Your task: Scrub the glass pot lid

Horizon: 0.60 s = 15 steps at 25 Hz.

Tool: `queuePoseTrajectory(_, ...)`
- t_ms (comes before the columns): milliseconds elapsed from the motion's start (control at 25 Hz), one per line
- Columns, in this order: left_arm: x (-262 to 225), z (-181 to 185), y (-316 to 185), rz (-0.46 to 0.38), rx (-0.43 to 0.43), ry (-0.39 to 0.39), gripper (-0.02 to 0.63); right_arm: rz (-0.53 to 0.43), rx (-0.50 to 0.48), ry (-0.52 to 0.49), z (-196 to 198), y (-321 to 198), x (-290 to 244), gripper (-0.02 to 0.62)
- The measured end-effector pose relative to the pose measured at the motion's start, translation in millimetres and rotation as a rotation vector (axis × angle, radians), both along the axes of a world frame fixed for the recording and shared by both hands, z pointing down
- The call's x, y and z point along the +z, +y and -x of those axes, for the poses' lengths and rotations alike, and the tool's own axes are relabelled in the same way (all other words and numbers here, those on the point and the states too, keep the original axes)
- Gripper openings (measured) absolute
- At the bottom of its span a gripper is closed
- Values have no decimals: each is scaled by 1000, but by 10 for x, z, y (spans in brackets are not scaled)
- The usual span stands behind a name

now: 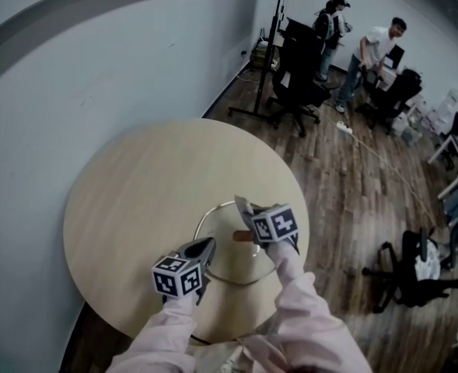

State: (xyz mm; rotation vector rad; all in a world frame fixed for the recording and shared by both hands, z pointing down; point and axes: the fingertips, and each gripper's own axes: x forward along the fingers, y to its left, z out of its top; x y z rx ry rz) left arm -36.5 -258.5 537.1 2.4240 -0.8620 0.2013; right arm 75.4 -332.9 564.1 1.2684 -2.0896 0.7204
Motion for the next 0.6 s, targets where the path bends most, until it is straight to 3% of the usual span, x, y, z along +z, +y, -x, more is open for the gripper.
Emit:
queuePoseTrajectory(280, 53, 38, -14, 14, -9, -4, -3, 71, -45, 161, -4, -83, 179, 84)
queuePoseTrajectory(600, 113, 26, 30, 30, -7, -13, -3, 122, -97, 257, 16, -146, 265, 84)
